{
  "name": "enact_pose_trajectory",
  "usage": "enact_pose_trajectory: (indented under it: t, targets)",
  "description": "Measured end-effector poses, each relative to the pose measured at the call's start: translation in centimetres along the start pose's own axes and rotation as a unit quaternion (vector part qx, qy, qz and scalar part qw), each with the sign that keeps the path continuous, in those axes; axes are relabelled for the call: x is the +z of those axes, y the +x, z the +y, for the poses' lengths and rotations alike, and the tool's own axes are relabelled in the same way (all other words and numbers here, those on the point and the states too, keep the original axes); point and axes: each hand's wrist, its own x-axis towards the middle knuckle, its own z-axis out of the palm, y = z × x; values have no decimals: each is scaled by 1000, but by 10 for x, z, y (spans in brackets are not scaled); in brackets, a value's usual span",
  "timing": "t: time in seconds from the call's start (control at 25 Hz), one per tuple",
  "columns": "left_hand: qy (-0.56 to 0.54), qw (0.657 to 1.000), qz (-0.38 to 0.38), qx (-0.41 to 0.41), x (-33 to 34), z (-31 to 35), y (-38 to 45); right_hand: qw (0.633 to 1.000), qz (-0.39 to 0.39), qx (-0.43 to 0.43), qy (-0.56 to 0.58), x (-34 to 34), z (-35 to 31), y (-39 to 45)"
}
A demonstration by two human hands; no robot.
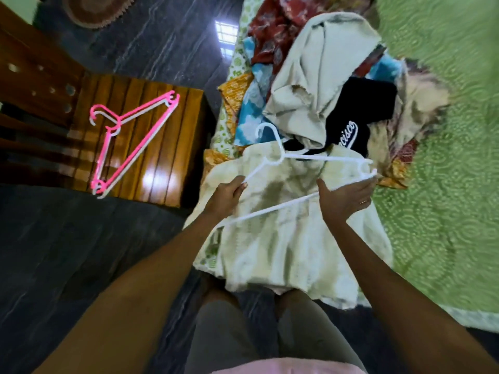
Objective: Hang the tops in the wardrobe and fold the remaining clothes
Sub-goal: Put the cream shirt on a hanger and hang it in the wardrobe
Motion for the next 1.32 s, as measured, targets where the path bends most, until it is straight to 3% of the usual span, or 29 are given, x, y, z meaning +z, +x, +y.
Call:
enact_pose_trajectory:
  t: [0.12,0.2,0.28,0.32,0.4,0.52,0.72,0.84,0.92,1.04,1.2,1.32]
  targets:
    - [31,997,-43,52,31,36,17,998,-41,32,-30,-17,33,48]
    - [49,991,-95,78,47,48,29,989,-136,-63,-17,-13,53,73]
    - [52,988,-130,73,56,51,42,949,-255,-184,18,-7,57,83]
    - [62,985,-145,73,61,50,48,929,-303,-207,41,-4,56,86]
    - [107,974,-181,83,68,50,61,910,-353,-170,137,0,49,86]
    - [84,976,-189,68,72,55,80,910,-321,-69,252,11,44,91]
    - [75,996,-35,-40,90,63,141,924,-237,90,285,3,65,113]
    - [222,962,-119,-108,94,57,168,931,-190,138,280,-4,87,127]
    - [289,933,-158,-141,94,54,170,935,-173,151,269,-8,96,129]
    - [330,924,-122,-150,92,53,162,938,-169,152,263,-8,99,128]
    - [264,950,-62,-157,85,51,145,943,-192,104,252,-9,87,123]
    - [236,965,-43,-109,79,54,128,953,-222,28,203,-10,76,121]
